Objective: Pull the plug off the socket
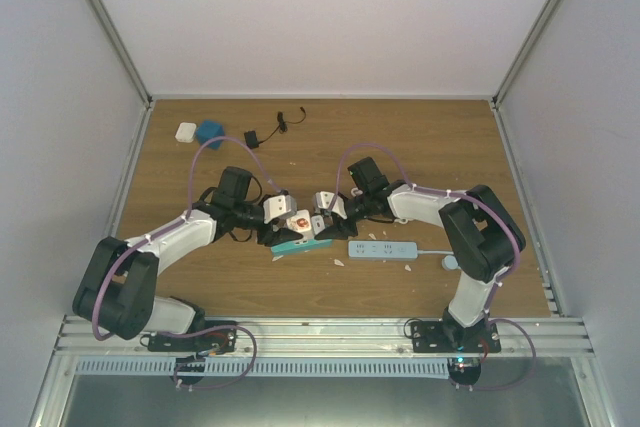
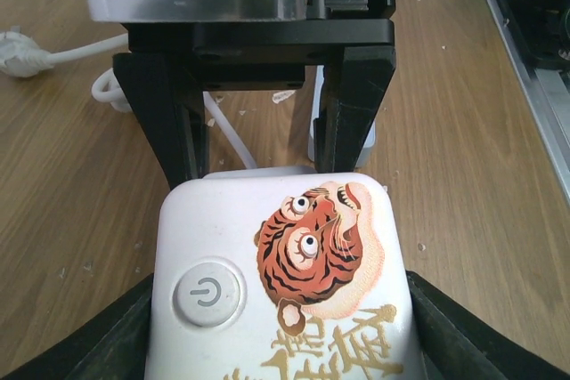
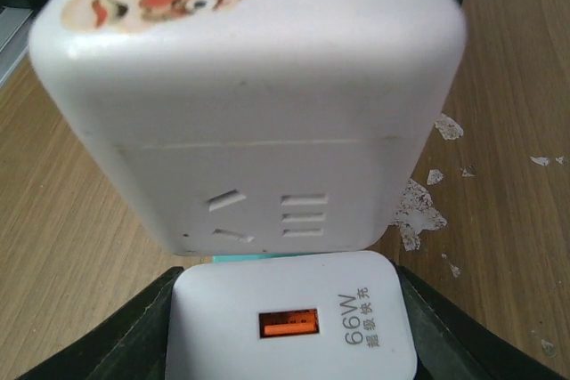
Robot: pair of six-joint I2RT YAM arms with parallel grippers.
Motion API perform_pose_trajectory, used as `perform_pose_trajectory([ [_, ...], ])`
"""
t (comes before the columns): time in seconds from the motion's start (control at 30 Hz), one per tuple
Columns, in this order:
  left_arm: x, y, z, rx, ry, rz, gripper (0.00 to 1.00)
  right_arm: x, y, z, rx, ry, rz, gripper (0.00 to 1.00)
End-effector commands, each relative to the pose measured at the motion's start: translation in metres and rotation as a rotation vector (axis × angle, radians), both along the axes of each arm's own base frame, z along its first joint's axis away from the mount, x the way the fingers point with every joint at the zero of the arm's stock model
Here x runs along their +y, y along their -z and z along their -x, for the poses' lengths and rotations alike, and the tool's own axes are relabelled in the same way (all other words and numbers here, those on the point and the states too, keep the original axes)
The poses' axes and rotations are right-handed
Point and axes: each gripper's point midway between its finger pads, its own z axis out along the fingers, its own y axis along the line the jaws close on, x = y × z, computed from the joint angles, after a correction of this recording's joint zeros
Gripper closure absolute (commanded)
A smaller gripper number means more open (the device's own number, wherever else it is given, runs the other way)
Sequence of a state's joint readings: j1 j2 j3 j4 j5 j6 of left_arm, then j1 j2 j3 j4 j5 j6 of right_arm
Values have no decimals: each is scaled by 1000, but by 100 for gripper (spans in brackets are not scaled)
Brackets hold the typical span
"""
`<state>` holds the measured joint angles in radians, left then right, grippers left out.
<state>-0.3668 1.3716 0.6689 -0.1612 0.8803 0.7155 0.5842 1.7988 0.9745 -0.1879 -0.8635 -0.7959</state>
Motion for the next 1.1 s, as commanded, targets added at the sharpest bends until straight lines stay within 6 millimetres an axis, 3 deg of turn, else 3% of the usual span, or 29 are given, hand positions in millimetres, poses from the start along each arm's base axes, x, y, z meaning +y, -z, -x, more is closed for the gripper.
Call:
perform_pose_trajectory([
  [0.0,1,-30,-13,-79,18,75,58,-3,25,10,64,0,63,83],
  [0.17,30,-31,-36,-81,-78,22,58,-3,28,12,78,-6,66,82],
  [0.37,83,-30,-83,-131,-229,-154,57,-3,28,13,80,-9,64,82],
  [0.5,126,-44,-121,-122,-351,-248,57,-3,27,13,81,-7,62,82],
  [0.53,145,-46,-132,-118,-406,-272,57,-3,26,13,80,-8,62,82],
  [0.67,202,-38,-162,-106,-545,-418,56,-3,27,13,81,-7,62,81],
  [0.87,255,-20,-182,8,-613,-589,55,-3,24,12,70,-5,60,81],
  [1.07,284,-4,-196,49,-663,-722,54,-3,22,12,65,-3,58,80],
])
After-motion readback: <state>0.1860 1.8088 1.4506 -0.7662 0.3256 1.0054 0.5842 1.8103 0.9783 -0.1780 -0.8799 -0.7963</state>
